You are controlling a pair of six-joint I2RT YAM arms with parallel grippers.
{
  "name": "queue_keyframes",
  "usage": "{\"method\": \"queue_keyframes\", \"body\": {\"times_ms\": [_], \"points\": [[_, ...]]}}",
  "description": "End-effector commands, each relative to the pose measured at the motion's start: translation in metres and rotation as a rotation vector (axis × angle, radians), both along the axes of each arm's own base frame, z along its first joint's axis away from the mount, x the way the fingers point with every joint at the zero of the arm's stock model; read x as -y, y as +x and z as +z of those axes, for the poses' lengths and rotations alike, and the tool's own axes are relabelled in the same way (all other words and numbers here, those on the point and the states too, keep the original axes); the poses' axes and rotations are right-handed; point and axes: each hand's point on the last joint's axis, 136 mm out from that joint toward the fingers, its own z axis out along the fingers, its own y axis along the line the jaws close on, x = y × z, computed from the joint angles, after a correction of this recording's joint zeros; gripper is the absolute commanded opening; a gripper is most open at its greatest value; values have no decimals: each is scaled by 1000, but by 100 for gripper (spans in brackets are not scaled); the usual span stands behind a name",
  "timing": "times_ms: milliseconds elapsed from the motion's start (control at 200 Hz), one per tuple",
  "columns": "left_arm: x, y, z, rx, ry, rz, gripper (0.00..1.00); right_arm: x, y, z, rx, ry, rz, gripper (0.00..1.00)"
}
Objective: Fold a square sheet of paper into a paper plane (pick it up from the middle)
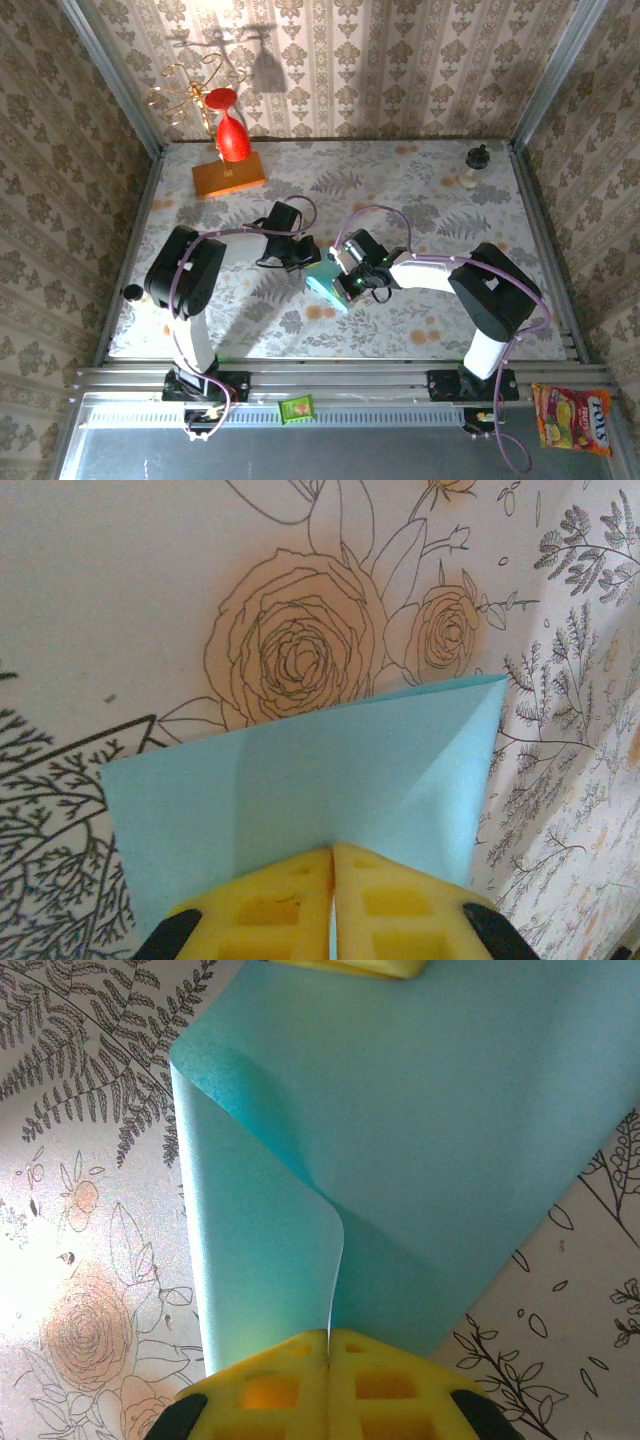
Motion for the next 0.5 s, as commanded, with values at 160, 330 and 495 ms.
{"method": "queue_keyframes", "body": {"times_ms": [160,330,495], "points": [[-5,-13,-17,-45,52,-25,10,5,1,-14,-45,-47,-21,7],[-3,-1,16,18,36,-31,12,8,-3,-22,-91,-65,-31,7],[-17,10,48,86,46,60,22,11,-4,-26,-118,-72,-44,7]]}}
